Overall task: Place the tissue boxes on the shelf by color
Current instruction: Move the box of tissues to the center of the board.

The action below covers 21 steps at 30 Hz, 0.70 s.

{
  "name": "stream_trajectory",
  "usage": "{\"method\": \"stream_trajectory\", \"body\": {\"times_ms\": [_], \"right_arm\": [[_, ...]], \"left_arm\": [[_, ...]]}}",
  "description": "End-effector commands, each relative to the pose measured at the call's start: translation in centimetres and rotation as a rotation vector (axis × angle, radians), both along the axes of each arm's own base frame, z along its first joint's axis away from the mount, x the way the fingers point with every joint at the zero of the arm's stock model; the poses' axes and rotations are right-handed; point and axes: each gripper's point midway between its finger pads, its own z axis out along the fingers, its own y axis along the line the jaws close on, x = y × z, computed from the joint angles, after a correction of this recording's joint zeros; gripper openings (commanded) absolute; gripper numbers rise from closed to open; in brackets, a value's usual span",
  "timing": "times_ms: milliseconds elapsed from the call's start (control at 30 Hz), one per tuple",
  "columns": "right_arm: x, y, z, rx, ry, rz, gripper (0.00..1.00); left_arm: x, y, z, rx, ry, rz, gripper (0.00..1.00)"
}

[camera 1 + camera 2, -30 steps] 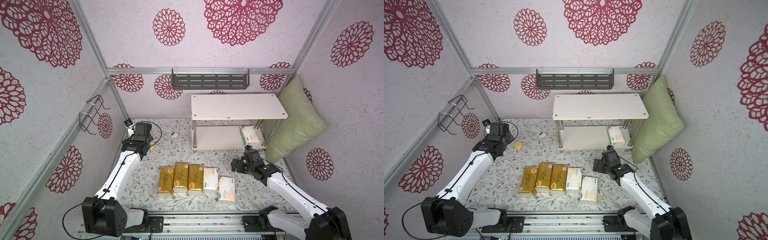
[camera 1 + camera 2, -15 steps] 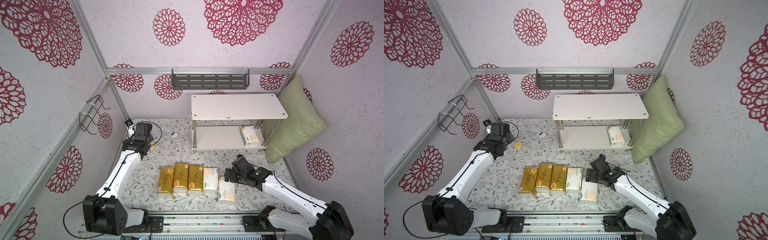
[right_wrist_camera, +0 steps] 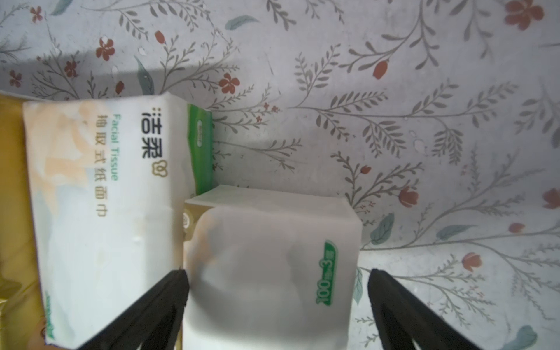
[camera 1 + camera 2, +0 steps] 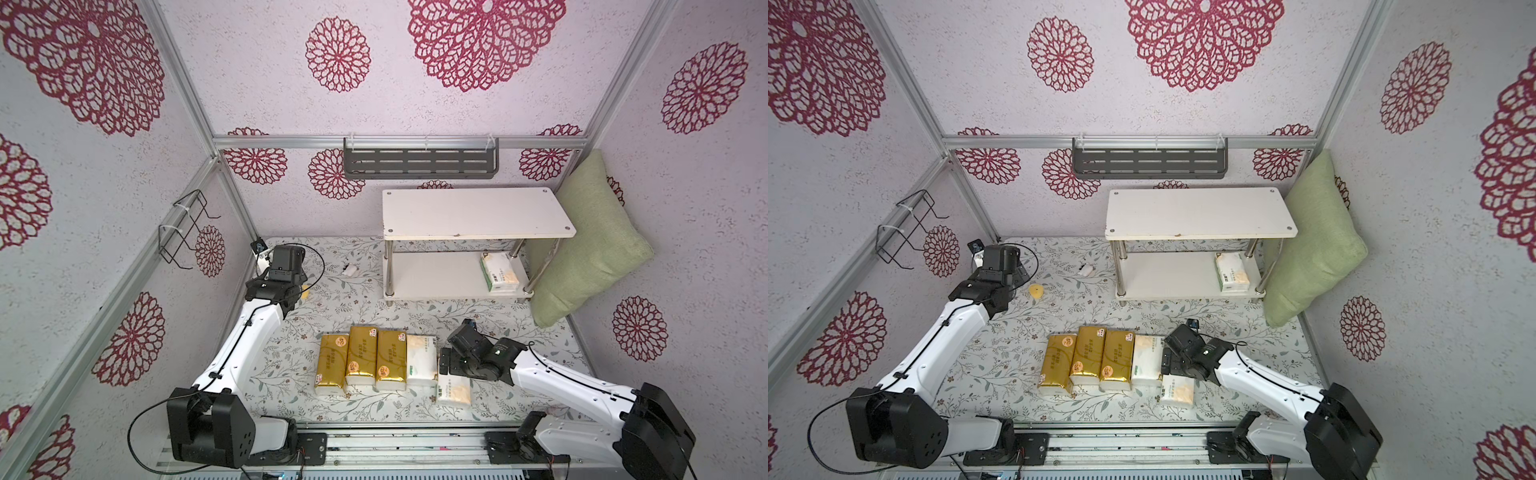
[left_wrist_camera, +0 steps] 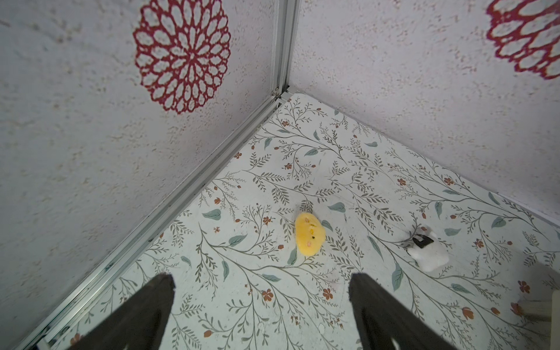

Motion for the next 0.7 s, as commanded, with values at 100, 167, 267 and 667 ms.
{"method": "stream_trajectory", "body": {"times_ms": [100,167,267,667], "right_arm": [[0.0,0.4,0.4,-0.009,-0.009,-0.021,0.99],[-0.1,0.5,0.4,-0.001,-0.011,-0.019,0.99],[-0.2,0.7,0.2,0.005,-0.008,-0.014,0.99],[-0.5,0.2,-0.9,-0.019,0.002,-0.001,0.95]], "left_arm": [[0.2,-0.2,-0.1,0.0,-0.006,-0.007,0.97],[0.2,-0.3,-0.2,-0.002,-0.005,-0.007,0.97],[0.2,-0.3,-0.2,-0.001,-0.005,-0.007,0.97],[0.0,-0.2,-0.2,-0.001,-0.007,-0.004,0.97]]}}
